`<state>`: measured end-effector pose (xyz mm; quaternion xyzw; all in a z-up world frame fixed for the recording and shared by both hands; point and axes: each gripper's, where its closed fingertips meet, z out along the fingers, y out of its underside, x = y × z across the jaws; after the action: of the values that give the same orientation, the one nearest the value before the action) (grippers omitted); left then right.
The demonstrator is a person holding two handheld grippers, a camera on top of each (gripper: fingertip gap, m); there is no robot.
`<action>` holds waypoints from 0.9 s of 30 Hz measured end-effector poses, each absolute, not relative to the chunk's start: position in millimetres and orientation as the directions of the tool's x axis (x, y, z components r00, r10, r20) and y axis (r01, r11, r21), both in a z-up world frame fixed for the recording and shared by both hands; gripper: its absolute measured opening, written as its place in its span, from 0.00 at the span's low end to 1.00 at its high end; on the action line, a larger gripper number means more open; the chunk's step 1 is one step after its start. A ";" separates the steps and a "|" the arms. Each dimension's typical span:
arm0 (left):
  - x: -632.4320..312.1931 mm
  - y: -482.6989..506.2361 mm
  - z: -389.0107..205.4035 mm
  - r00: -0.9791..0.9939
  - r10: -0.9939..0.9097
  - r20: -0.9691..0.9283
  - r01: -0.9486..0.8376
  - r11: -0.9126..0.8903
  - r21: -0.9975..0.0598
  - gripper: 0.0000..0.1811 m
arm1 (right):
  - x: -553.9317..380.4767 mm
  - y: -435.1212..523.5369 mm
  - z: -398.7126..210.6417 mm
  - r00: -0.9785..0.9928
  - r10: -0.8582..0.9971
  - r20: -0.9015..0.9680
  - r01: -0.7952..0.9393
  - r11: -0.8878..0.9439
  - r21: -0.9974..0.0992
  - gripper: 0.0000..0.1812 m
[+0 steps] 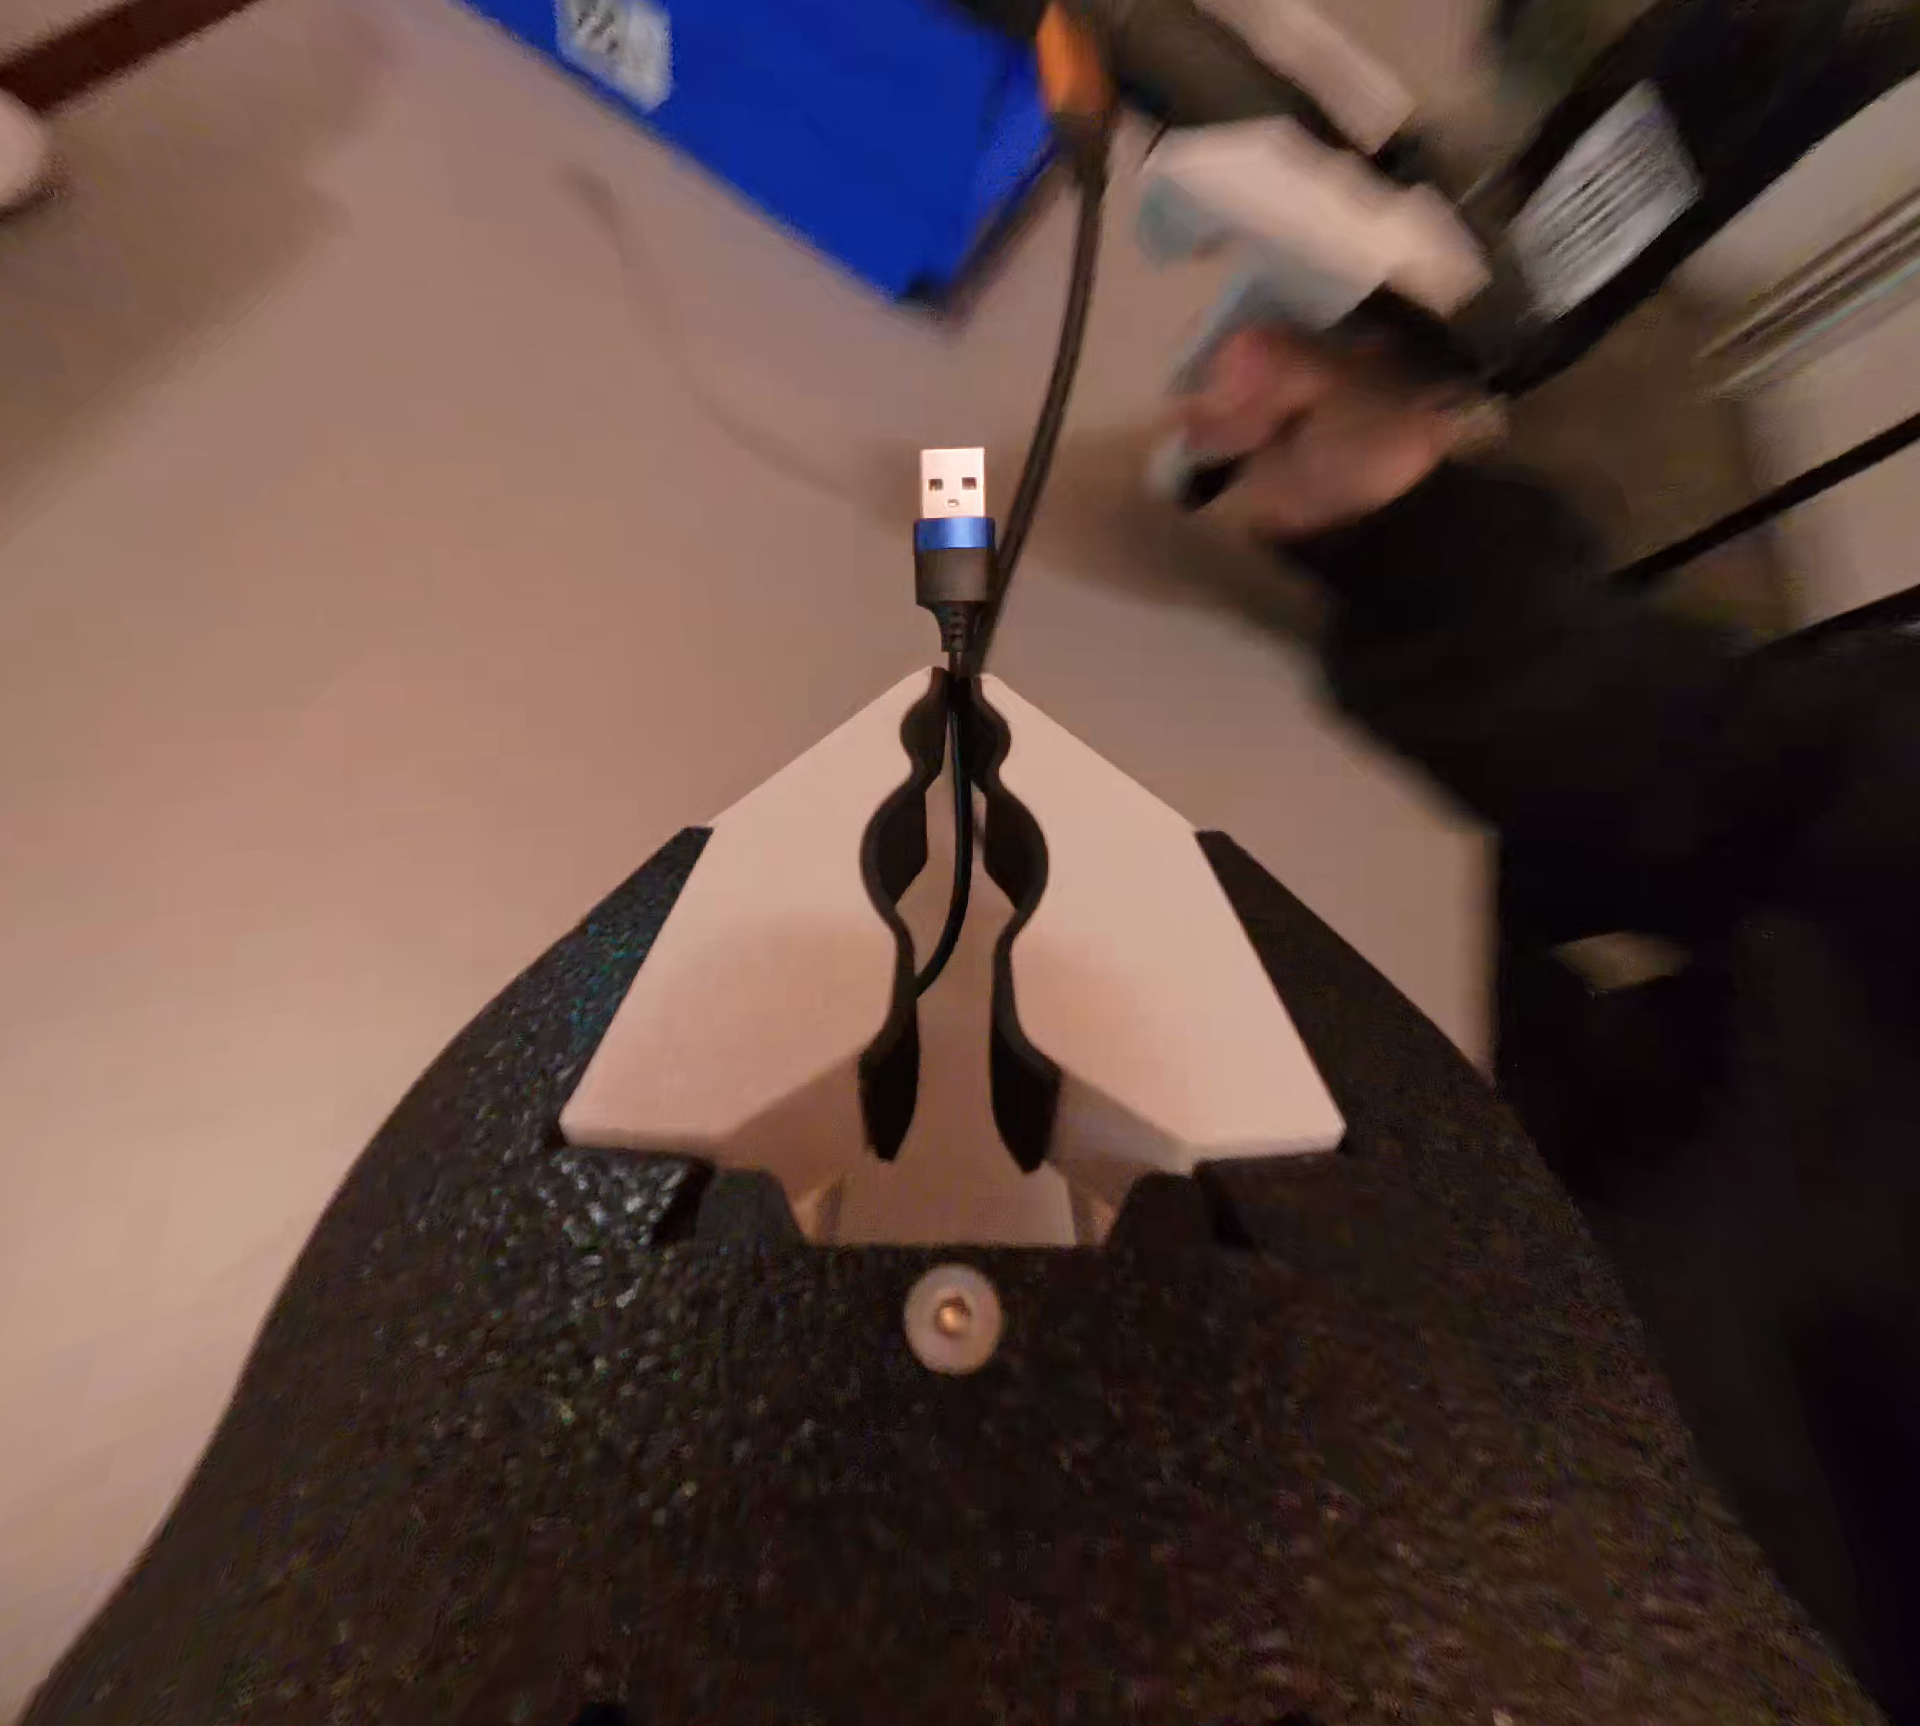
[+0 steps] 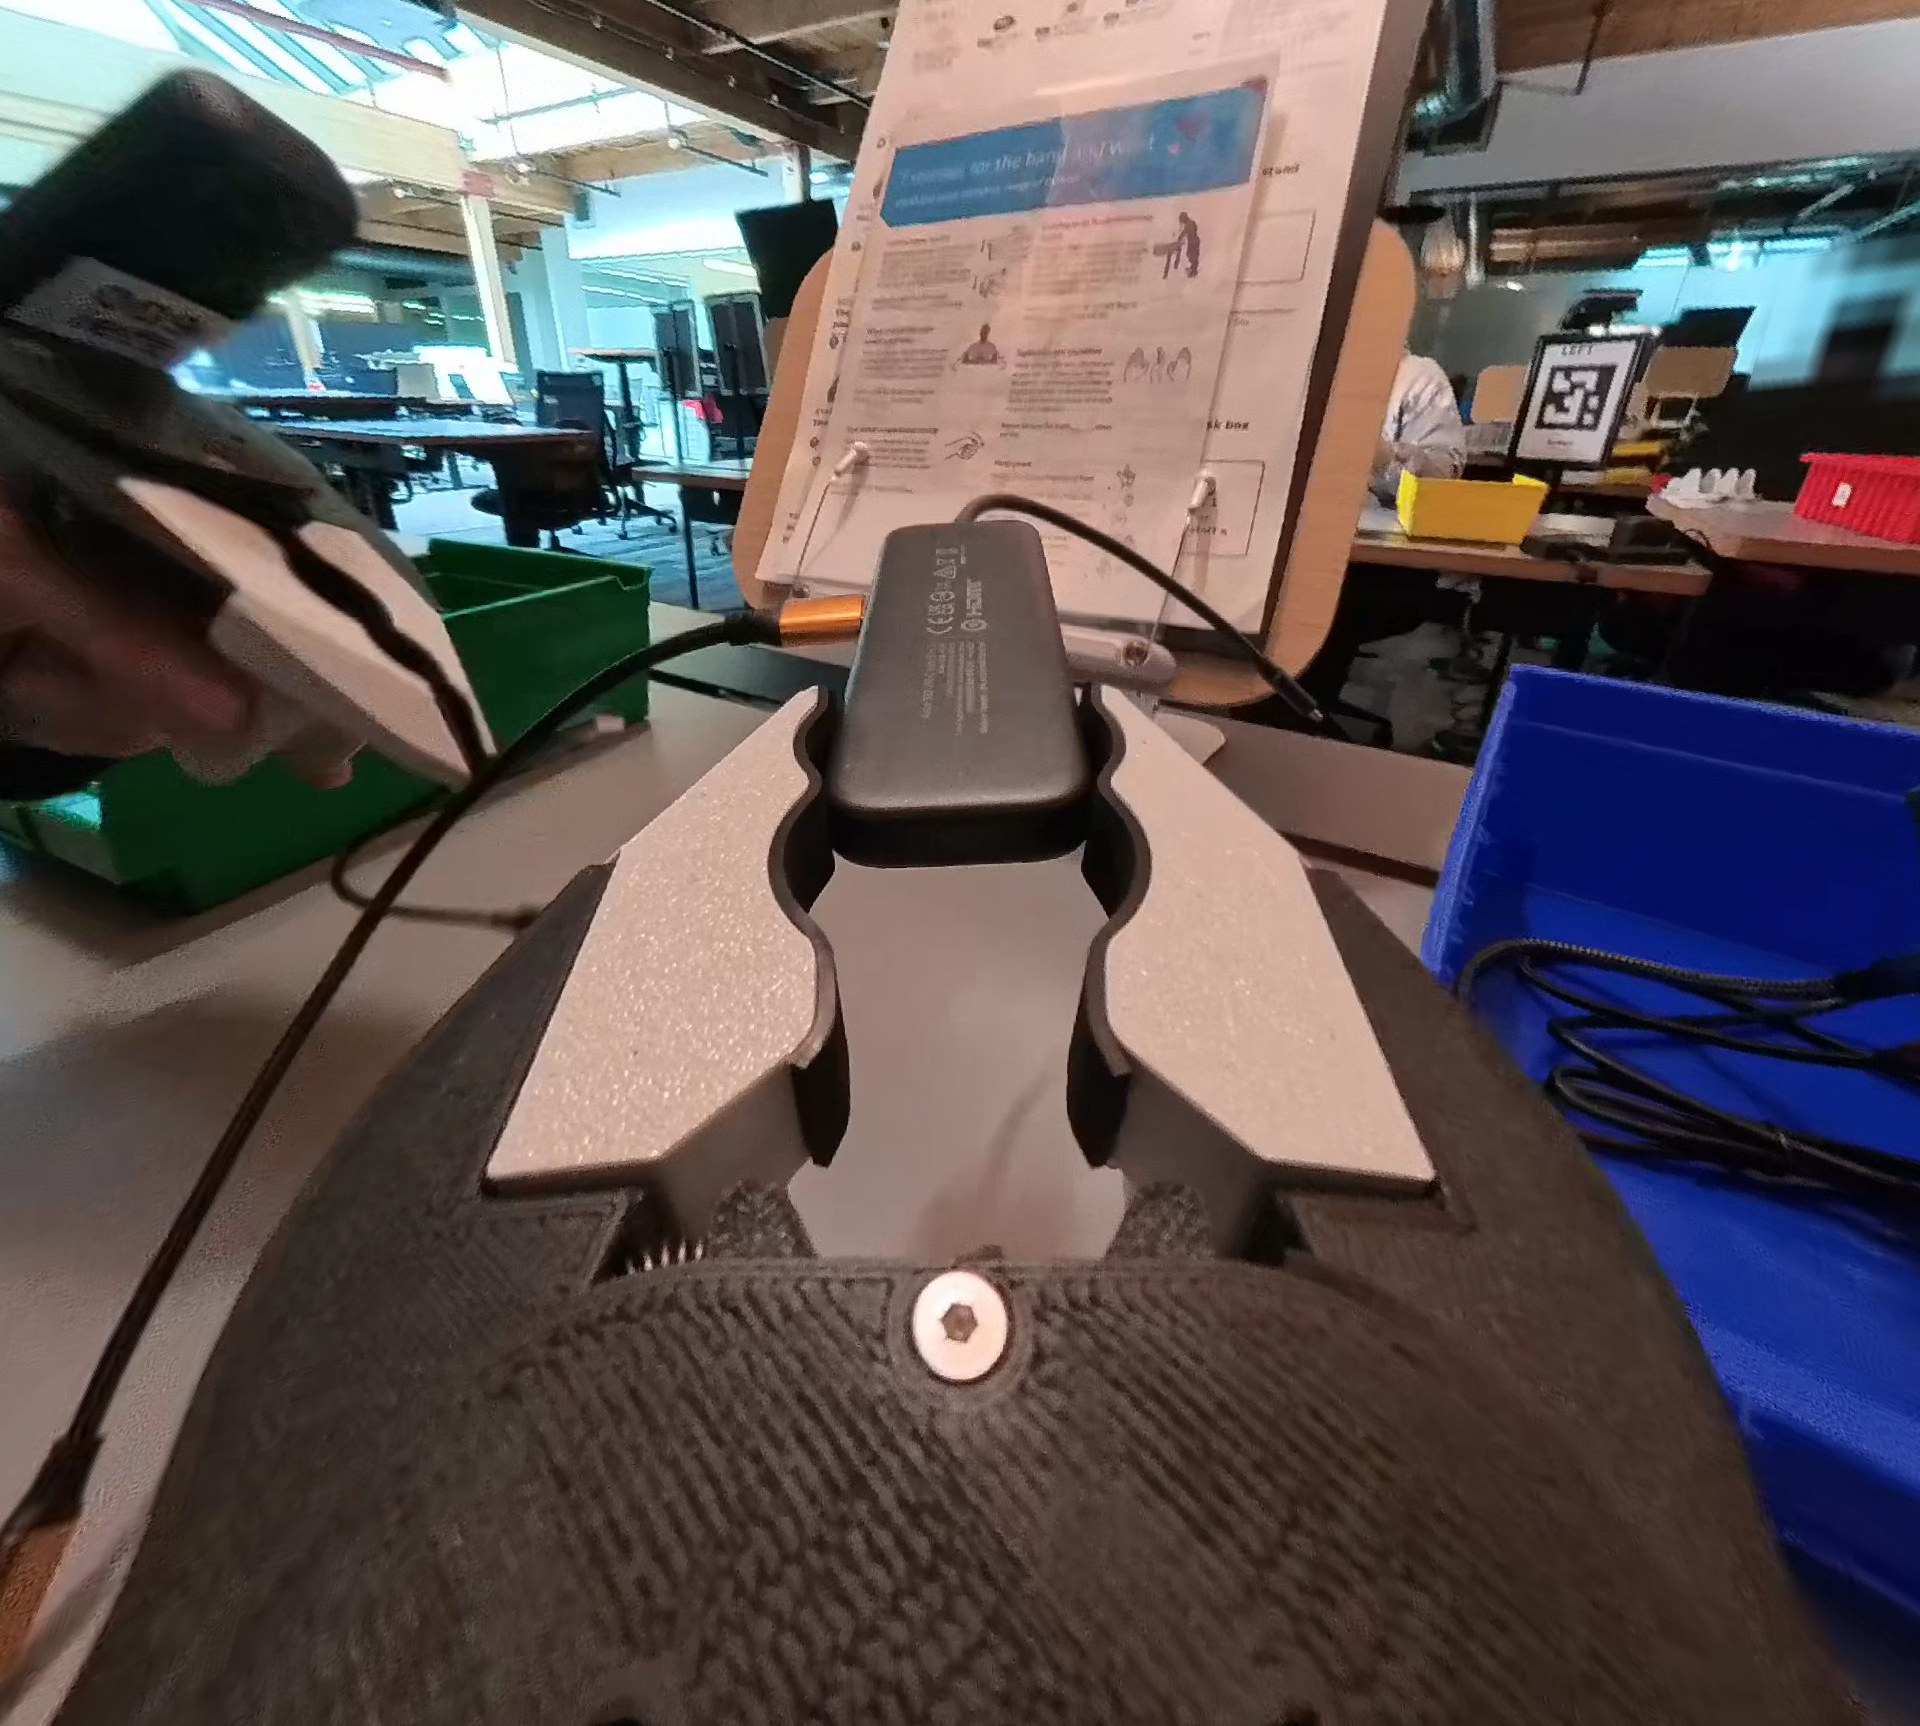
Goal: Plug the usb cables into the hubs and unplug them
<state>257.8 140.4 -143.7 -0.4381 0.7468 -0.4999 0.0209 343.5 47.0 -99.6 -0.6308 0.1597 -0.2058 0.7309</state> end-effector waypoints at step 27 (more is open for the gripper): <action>267.7 95.5 -146.0 -0.367 0.048 0.929 -0.892 -0.300 -0.337 0.01 | 331.4 -10.4 -51.5 0.961 -0.275 -0.032 0.101 0.454 -0.885 0.25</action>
<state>267.7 95.5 -146.0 -0.4415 0.4779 -0.6746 -0.3487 331.4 -10.4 -51.5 -0.5107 0.0852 -0.1106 0.8483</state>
